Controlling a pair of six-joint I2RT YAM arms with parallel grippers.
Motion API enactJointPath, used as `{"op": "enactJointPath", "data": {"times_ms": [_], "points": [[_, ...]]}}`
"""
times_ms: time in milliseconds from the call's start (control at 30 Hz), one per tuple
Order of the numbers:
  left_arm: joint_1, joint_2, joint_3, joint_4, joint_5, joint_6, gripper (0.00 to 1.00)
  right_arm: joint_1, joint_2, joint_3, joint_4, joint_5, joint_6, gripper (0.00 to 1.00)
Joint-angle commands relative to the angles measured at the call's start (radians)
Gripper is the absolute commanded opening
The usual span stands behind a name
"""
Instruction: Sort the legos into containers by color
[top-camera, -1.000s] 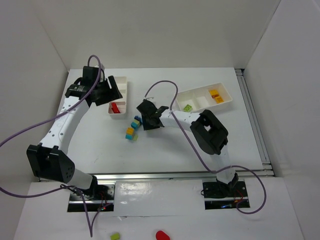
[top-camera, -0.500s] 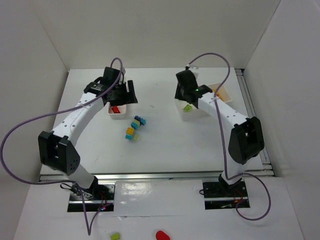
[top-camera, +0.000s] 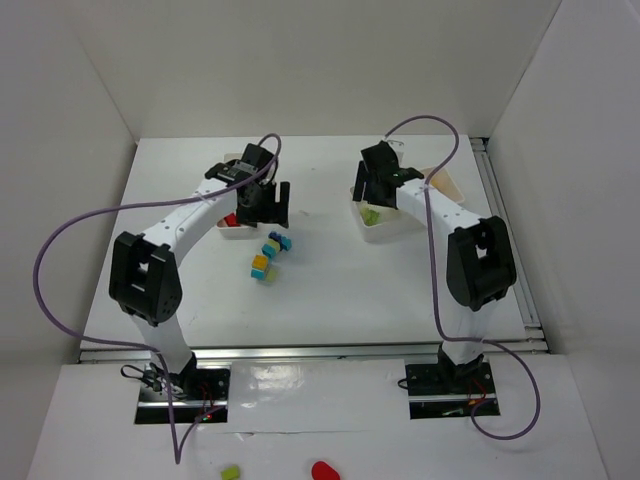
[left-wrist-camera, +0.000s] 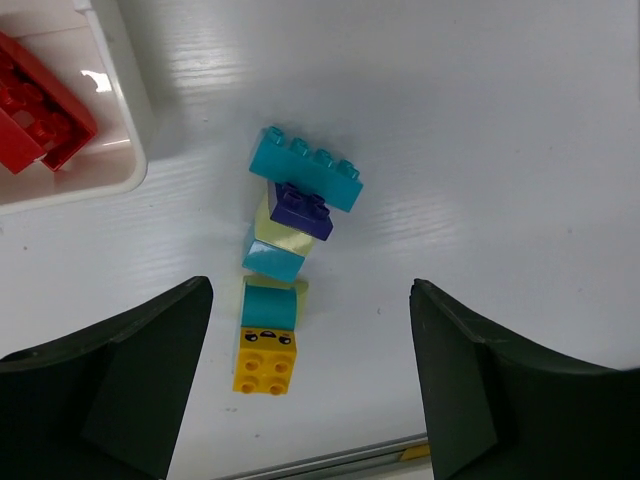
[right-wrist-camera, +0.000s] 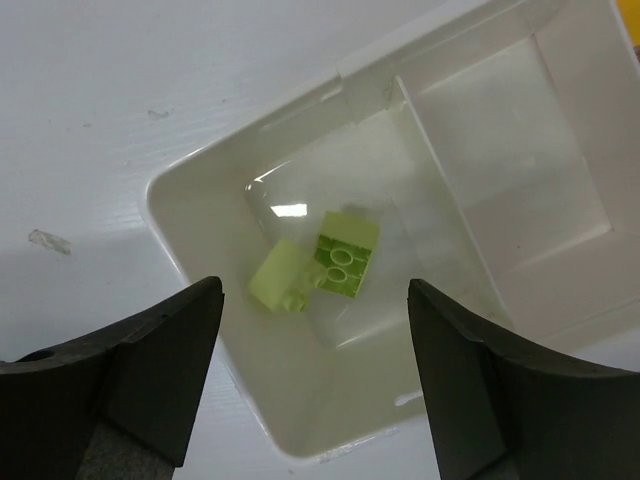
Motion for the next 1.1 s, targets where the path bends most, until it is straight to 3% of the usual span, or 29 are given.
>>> {"op": "enactJointPath", "data": {"times_ms": [0, 167, 300, 567, 1067], "points": [[-0.024, 0.063, 0.053, -0.054, -0.042, 0.052, 0.89, -0.001, -0.020, 0.045, 0.021, 0.021, -0.004, 0.82], [-0.022, 0.026, 0.003, -0.063, -0.102, 0.032, 0.84, 0.071, -0.101, -0.006, 0.098, -0.037, -0.079, 0.73], [0.005, -0.012, -0.054, -0.028, -0.013, 0.093, 0.83, 0.174, -0.110, -0.027, 0.130, -0.186, -0.225, 0.74], [0.005, 0.063, -0.114, -0.031, 0.023, 0.144, 0.89, 0.197, -0.125, -0.090, 0.160, -0.258, -0.179, 0.79], [-0.079, 0.196, -0.070, 0.069, -0.036, 0.144, 0.59, 0.197, -0.164, -0.099, 0.141, -0.229, -0.159, 0.79]]}}
